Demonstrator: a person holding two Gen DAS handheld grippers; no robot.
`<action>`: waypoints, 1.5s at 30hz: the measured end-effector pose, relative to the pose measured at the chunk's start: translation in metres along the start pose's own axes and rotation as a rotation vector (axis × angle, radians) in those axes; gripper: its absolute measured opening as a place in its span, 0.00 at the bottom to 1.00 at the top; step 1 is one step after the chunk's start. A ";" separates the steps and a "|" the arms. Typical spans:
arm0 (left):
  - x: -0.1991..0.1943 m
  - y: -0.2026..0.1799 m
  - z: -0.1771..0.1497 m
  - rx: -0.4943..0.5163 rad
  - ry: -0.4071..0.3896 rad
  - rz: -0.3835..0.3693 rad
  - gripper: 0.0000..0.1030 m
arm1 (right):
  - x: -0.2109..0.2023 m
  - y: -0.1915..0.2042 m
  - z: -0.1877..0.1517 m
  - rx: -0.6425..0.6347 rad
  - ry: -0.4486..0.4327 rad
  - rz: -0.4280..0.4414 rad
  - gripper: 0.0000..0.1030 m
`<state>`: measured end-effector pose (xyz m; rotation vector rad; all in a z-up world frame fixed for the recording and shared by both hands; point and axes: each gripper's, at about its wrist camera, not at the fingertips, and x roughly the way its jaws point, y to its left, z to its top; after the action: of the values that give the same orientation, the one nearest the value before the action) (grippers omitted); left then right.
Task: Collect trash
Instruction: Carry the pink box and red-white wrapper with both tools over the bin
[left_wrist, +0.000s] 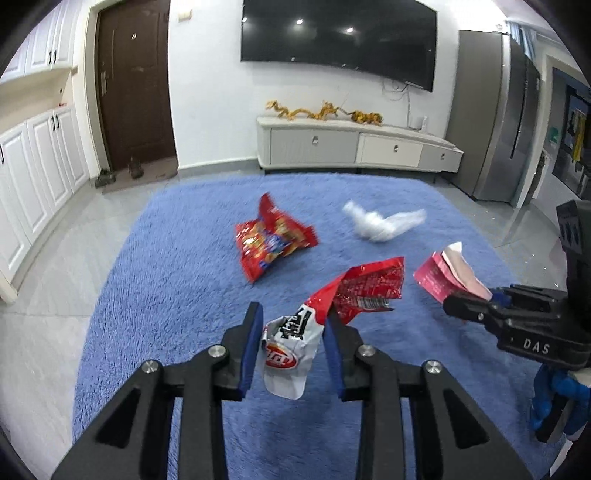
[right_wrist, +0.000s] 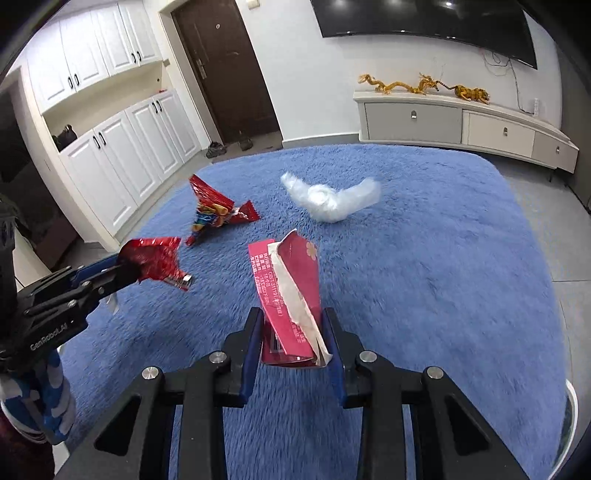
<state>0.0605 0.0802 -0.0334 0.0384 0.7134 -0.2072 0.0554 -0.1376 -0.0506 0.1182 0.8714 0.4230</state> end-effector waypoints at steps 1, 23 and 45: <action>-0.006 -0.006 0.002 0.009 -0.013 -0.002 0.29 | -0.008 0.000 -0.002 0.006 -0.010 0.001 0.29; -0.034 -0.151 0.015 0.225 -0.059 -0.129 0.29 | -0.125 -0.099 -0.073 0.224 -0.131 -0.169 0.29; 0.038 -0.360 0.023 0.495 0.087 -0.352 0.29 | -0.183 -0.250 -0.150 0.508 -0.180 -0.349 0.29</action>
<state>0.0310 -0.2810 -0.0281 0.3972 0.7382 -0.7197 -0.0848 -0.4500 -0.0831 0.4570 0.7864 -0.1409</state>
